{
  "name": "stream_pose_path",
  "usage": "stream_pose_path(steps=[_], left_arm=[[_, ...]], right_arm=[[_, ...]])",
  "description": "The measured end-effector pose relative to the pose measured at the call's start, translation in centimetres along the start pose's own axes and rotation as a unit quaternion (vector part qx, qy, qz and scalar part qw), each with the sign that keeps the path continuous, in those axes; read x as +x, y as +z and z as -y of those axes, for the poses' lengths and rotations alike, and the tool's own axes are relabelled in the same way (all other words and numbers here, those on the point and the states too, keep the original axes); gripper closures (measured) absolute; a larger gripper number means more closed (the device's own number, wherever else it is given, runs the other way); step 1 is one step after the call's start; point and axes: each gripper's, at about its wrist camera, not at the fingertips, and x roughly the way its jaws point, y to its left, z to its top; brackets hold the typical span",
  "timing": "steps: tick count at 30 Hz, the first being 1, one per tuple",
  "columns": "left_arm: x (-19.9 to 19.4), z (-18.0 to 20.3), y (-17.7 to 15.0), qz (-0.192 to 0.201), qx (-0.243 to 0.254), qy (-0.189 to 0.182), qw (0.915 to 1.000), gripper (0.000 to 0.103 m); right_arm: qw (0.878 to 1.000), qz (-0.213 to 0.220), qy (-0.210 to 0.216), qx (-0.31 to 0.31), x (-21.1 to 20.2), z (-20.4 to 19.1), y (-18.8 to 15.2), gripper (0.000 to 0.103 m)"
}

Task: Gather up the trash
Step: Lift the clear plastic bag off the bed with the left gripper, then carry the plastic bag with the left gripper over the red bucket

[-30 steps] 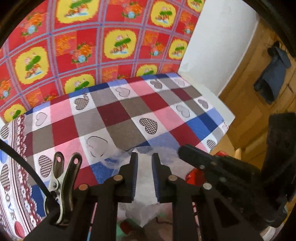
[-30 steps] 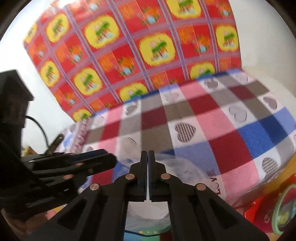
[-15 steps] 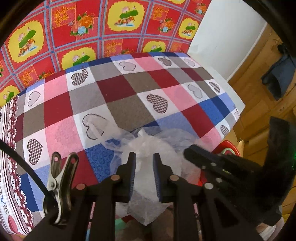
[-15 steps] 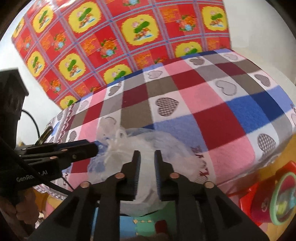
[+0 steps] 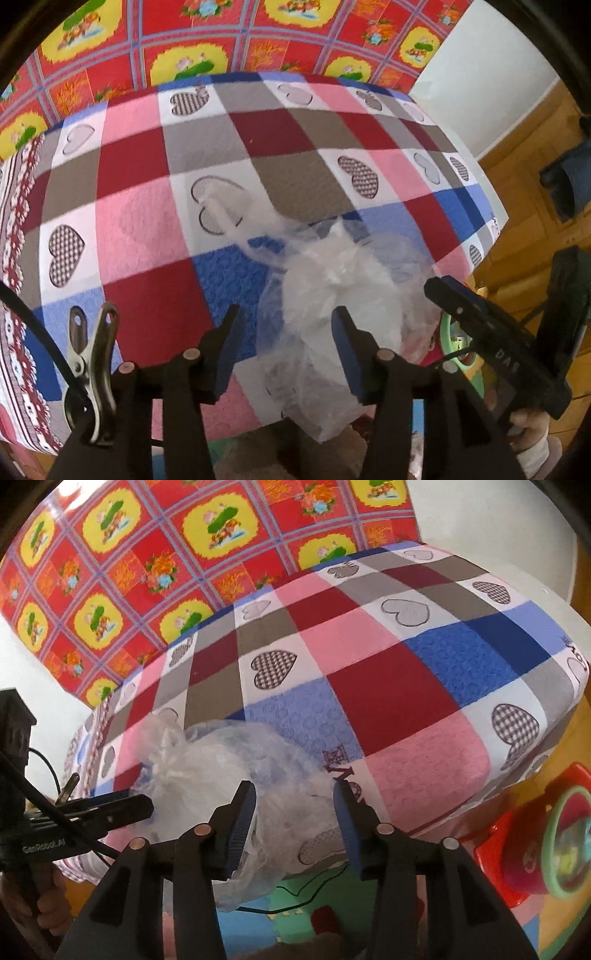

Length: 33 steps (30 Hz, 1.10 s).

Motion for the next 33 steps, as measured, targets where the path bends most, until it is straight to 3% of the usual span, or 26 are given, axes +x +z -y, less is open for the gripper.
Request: stream_pose_path(steps=[5, 10, 12, 13, 15, 19, 23, 33], left_arm=[[1.5, 0.2, -0.5, -0.015, -0.013, -0.007, 0.9998, 0.049], [1.9, 1.1, -0.7, -0.006, -0.006, -0.015, 0.9998, 0.041], [2.0, 1.5, -0.8, -0.003, -0.002, -0.012, 0.9999, 0.043], [2.1, 1.5, -0.8, -0.001, -0.002, -0.012, 0.9999, 0.043], [2.1, 1.5, -0.8, 0.002, -0.002, -0.013, 0.9999, 0.044], [2.3, 1.8, -0.7, 0.001, 0.011, -0.003, 0.9999, 0.066], [2.1, 1.9, -0.8, -0.001, 0.019, -0.004, 0.9998, 0.077], [0.5, 4.7, -0.2, 0.020, 0.048, -0.021, 0.9984, 0.081]], right_arm=[[0.999, -0.012, 0.026, -0.018, 0.4, -1.2, -0.3, 0.058], [0.998, -0.015, 0.051, -0.031, 0.7, -1.8, -0.6, 0.060], [0.998, -0.026, 0.063, -0.019, 0.9, -1.7, -0.5, 0.073], [0.997, -0.034, 0.071, -0.014, 1.1, -1.7, -0.5, 0.085], [0.997, -0.031, 0.069, -0.015, 1.2, -1.9, -0.6, 0.089], [0.998, -0.014, 0.068, -0.008, 0.6, -2.0, -0.9, 0.093], [0.997, -0.004, 0.077, 0.007, -0.4, -1.2, -1.1, 0.094], [0.997, 0.022, 0.070, 0.021, -2.9, 1.5, -1.1, 0.094]])
